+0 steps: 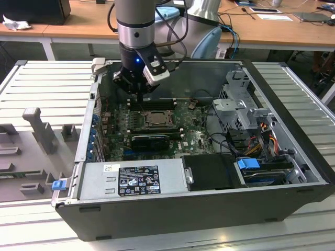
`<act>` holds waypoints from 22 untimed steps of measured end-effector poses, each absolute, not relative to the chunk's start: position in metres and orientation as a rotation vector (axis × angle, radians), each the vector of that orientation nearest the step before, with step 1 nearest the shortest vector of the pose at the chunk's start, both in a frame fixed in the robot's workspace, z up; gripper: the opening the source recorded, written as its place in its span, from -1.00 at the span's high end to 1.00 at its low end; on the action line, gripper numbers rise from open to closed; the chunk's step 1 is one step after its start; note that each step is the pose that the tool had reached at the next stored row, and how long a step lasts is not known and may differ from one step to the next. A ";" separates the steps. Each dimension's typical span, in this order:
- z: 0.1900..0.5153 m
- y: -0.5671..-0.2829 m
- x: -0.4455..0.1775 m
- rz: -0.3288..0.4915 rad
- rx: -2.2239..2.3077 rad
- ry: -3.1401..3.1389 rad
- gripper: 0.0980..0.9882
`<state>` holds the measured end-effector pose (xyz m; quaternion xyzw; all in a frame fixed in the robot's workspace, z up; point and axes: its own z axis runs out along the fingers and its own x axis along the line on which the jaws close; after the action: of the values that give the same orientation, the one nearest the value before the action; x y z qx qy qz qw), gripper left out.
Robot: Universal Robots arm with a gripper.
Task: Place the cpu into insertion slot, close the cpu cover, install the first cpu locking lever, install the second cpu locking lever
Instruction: 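Install the first cpu locking lever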
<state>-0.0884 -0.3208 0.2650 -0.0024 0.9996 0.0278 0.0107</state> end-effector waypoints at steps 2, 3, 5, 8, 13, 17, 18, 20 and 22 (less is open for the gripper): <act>0.265 -0.321 -0.089 0.087 -0.007 3.119 0.98; 0.265 -0.321 -0.090 0.088 -0.007 3.119 0.98; 0.265 -0.321 -0.094 0.089 -0.007 3.119 0.98; 0.265 -0.321 -0.101 0.090 -0.007 3.119 0.98; 0.265 -0.320 -0.111 0.090 -0.007 3.119 0.98; 0.263 -0.313 -0.112 0.090 -0.007 3.119 0.98; 0.262 -0.311 -0.112 0.090 -0.007 3.119 0.98; 0.261 -0.307 -0.113 0.090 -0.007 3.119 0.98; 0.259 -0.303 -0.114 0.090 -0.007 3.119 0.98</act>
<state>-0.1145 -0.3029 0.2587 -0.0024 0.9995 0.0288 0.0107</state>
